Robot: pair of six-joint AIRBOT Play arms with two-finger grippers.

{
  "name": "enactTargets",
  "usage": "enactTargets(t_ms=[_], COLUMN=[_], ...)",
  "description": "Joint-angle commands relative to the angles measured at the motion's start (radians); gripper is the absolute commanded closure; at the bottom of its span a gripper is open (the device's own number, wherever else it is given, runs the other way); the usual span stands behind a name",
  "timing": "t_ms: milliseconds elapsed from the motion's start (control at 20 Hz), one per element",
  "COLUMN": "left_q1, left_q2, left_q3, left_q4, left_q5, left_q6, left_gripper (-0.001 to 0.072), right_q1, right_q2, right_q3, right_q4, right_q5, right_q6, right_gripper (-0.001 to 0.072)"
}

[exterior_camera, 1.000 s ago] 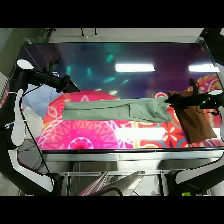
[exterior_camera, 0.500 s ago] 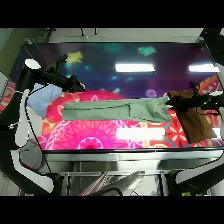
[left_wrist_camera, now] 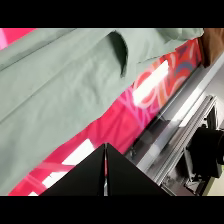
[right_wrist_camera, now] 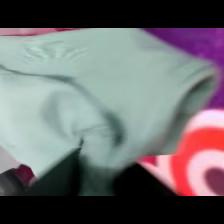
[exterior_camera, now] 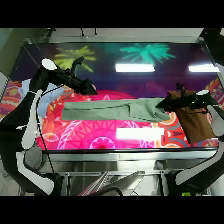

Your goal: Fold the shirts.

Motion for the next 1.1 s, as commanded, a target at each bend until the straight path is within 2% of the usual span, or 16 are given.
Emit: enactTargets(t_ms=[0,100,300,550,650,800,900,1050], left_q1=[-0.079,-0.148,-0.299,-0.439,-0.468,-0.497,-0.512,-0.523], left_q2=[-0.013,-0.044,-0.13,-0.198,-0.217,-0.224,-0.251,-0.357], left_q3=[0.0,0.0,0.002,0.002,0.002,0.007,0.064,0.231], left_q4=[0.003,0.003,0.003,0.029,0.029,0.029,0.03,0.03], left_q5=[0.051,0.087,0.189,0.522,0.612,0.726,0.762,0.697], left_q6=[0.0,0.0,0.015,0.01,-0.047,-0.046,-0.046,-0.074], left_gripper=[0.0692,0.0692,0.0692,0.0693,0.0693,0.0693,0.0693,0.0693], right_q1=[0.006,0.006,0.003,-0.002,0.0,0.0,0.006,0.028], right_q2=[0.001,0.021,0.13,0.228,0.266,0.297,0.299,0.299], right_q3=[0.003,0.004,0.077,0.304,0.349,0.367,0.367,0.367], right_q4=[0.069,0.125,0.166,0.2,0.263,0.311,0.332,0.377], right_q5=[0.014,0.014,0.092,0.306,0.309,0.314,0.336,0.355], right_q6=[-0.009,-0.024,-0.013,0.129,0.134,0.137,0.146,0.156], right_gripper=[0.0628,0.0694,0.0694,0.0694,0.0694,0.0694,0.0694,0.0694])
